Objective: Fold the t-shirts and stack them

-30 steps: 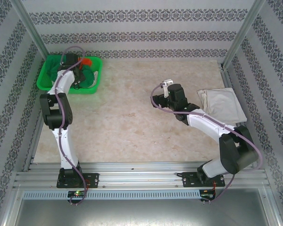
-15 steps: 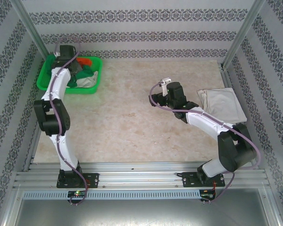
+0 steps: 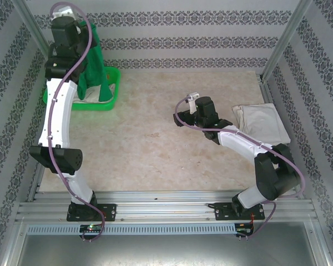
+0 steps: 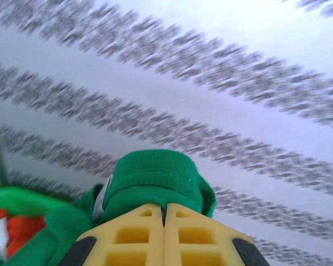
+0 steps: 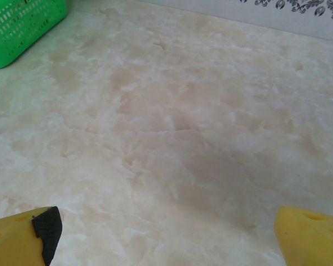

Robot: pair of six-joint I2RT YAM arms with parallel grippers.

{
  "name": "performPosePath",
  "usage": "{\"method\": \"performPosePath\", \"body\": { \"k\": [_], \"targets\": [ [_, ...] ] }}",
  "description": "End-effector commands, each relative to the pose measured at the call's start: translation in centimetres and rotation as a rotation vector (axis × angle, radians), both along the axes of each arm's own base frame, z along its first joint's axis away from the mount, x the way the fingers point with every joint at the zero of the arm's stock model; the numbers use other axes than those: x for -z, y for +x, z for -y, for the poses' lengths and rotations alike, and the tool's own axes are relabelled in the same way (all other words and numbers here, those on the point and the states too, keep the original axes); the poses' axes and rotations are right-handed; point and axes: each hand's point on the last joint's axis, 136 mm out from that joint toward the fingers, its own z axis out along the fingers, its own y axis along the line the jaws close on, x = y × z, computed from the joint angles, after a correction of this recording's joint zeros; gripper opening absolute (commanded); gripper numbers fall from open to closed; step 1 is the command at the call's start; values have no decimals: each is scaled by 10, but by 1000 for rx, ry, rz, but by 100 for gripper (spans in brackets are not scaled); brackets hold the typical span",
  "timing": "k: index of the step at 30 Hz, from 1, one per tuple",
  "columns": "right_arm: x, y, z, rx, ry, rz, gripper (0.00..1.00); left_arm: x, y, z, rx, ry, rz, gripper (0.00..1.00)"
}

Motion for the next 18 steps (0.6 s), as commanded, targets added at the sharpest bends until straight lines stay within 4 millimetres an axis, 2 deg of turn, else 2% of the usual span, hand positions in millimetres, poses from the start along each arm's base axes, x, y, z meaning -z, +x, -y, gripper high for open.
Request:
{"method": "performPosePath", "body": {
  "k": [1, 3, 5, 10, 13, 15, 18],
  "targets": [
    [-8, 3, -15, -30, 41, 1, 98, -51, -26, 39, 100, 79, 112, 0],
    [-10, 3, -16, -34, 45, 3, 98, -60, -33, 64, 160, 75, 141, 0],
    [-10, 4, -16, -33, 45, 3, 98, -60, -35, 94, 227, 60, 147, 0],
    [-5, 3, -11, 4, 61, 3, 98, -31, -32, 170, 396, 18, 89, 0],
    [-2, 5, -8, 28, 76, -3, 98, -3, -25, 212, 493, -7, 33, 0],
    [-2, 7, -3, 54, 85, -6, 98, 27, -17, 235, 547, -16, -26, 0],
    [-4, 9, 7, 105, 101, 4, 98, 90, -8, 250, 583, -36, -163, 0]
  ]
}}
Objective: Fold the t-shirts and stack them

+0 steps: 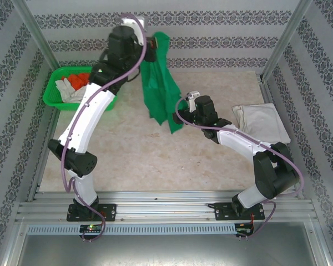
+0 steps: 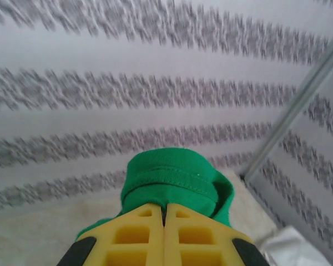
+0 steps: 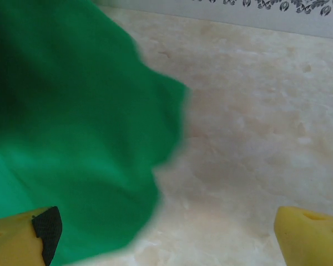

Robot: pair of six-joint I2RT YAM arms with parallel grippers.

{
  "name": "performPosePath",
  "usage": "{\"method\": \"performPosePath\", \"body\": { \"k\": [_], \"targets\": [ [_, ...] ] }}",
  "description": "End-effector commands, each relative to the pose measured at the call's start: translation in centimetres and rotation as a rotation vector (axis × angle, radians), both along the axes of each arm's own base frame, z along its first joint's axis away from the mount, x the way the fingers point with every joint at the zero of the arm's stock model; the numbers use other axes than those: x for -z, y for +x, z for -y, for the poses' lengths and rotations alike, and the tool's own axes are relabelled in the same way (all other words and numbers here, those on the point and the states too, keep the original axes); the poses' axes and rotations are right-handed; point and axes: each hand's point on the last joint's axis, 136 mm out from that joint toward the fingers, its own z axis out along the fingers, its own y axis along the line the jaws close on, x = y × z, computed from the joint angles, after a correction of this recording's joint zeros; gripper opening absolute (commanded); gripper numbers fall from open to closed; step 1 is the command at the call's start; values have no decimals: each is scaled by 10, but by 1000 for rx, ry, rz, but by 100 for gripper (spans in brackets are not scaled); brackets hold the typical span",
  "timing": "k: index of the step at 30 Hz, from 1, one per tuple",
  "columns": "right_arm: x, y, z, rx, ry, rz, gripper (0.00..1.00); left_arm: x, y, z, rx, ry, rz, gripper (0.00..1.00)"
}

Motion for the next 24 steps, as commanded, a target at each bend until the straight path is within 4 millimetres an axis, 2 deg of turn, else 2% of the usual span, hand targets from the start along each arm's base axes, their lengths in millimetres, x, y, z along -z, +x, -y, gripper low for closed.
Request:
{"method": "performPosePath", "body": {
  "k": [1, 4, 5, 8, 9, 10, 12, 16, 20, 22, 24],
  "targets": [
    [-1, 4, 15, 89, 35, 12, 98, 67, 12, 17, 43, -25, -140, 0],
    [1, 4, 31, 159, 63, 8, 98, 126, 3, 18, 42, -59, -240, 0],
    [2, 3, 35, 174, 72, 4, 98, 147, -2, 16, 35, -73, -270, 11],
    [2, 1, 39, 179, 76, -5, 98, 197, -25, 3, 5, -94, -350, 63],
    [2, 0, 37, 168, 75, -9, 98, 212, -32, -3, -13, -87, -379, 76],
    [1, 0, 34, 148, 78, -17, 98, 226, -42, -11, -35, -70, -407, 87],
    [4, -2, 24, 101, 77, -38, 98, 250, -59, -29, -93, -37, -440, 99],
    [24, -2, 6, 63, 63, -120, 98, 283, -89, -78, -271, -54, -473, 100],
    [53, -3, 2, 112, 80, -248, 98, 321, -112, -120, -436, -154, -599, 100],
    [68, -5, 13, 200, 89, -321, 98, 337, -115, -121, -444, -168, -666, 100],
    [79, -7, 26, 275, 101, -369, 98, 346, -113, -112, -425, -185, -722, 100]
  ]
}}
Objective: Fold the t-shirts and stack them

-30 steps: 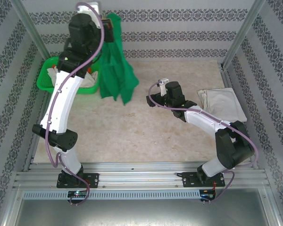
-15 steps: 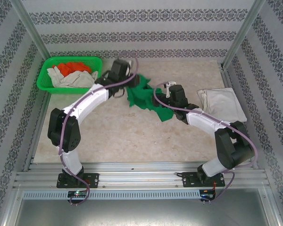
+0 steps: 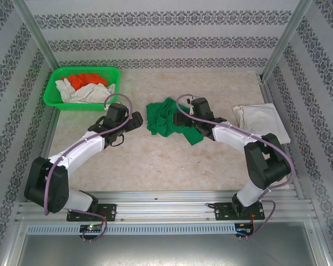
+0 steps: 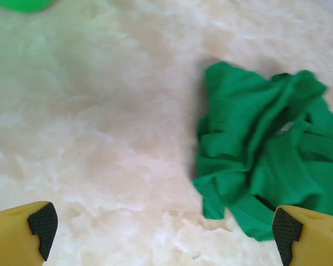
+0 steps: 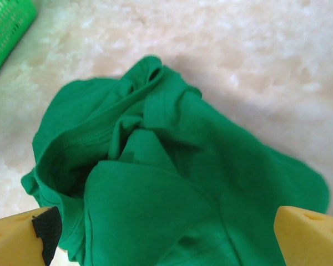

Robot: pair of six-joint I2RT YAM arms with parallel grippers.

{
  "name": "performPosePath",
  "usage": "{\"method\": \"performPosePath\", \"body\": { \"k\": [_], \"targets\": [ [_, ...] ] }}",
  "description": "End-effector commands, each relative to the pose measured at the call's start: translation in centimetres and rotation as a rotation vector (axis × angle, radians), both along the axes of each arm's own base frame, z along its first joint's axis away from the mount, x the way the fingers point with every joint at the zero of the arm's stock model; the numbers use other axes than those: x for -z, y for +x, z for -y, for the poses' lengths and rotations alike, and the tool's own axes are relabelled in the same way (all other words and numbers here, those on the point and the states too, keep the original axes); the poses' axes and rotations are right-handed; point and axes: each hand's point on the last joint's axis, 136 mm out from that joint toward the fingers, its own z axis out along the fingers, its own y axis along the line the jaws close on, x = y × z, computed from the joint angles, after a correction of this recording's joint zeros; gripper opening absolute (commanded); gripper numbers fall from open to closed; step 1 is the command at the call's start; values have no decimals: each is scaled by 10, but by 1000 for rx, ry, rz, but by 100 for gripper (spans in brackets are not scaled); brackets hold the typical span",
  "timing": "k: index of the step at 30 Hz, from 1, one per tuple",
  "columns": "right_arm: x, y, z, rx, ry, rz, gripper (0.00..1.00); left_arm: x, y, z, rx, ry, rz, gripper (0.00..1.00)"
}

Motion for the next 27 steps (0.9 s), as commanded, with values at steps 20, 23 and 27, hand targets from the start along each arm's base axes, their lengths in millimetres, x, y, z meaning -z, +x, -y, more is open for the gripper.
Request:
{"method": "performPosePath", "body": {
  "k": [20, 23, 27],
  "targets": [
    [71, -59, 93, 463, 181, -377, 79, 46, 80, 164, 158, -356, -222, 67],
    [79, -57, 82, 418, 199, -416, 67, 56, 78, 168, 168, -356, -243, 56],
    [90, -48, 69, 374, 211, -459, 57, 66, 75, 168, 165, -347, -261, 41]
  ]
}}
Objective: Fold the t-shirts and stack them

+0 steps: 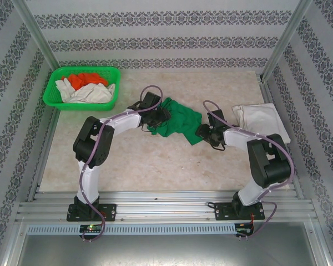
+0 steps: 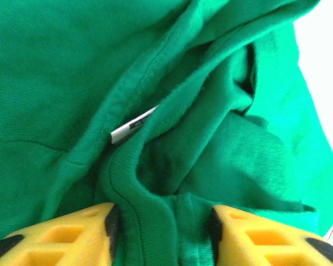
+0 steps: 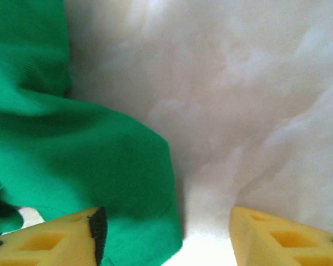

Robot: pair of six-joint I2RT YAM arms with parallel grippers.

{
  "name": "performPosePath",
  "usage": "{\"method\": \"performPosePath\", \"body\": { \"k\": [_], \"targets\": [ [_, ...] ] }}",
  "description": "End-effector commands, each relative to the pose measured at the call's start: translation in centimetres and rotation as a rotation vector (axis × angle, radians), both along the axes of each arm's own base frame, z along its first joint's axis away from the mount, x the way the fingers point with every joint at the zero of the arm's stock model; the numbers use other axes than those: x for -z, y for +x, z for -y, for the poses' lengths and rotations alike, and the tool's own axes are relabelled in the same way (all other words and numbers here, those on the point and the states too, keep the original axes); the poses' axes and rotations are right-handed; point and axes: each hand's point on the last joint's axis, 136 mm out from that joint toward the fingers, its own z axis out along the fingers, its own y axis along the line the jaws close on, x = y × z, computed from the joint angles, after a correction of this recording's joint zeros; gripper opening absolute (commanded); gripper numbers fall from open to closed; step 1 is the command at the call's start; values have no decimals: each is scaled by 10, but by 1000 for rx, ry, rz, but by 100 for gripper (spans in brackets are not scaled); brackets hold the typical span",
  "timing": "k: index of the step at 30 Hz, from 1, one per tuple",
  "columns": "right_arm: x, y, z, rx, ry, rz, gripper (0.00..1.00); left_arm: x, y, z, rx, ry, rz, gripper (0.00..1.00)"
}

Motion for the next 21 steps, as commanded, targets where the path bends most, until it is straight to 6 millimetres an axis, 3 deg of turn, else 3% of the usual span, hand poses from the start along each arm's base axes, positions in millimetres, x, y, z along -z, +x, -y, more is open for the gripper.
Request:
{"method": "performPosePath", "body": {
  "k": [1, 7, 10, 15, 19, 21],
  "targets": [
    [6, 8, -18, -61, 54, -26, 55, -1, -1, 9, 13, -16, 0, 39],
    [8, 24, -28, -90, 45, -7, 18, 1, -1, 3, 12, 16, 18, 2],
    [0, 28, -28, -93, 38, 14, 1, -7, -1, -4, 16, 53, 52, 0],
    [-36, 32, -16, -89, -23, 107, 0, -37, 4, -18, 23, 119, 153, 0],
    [-88, 34, -1, -59, -73, 233, 0, -75, 11, -33, 9, 148, 235, 0],
    [-119, 34, 7, -39, -91, 308, 0, -104, 17, -43, -14, 148, 296, 0]
  ]
}}
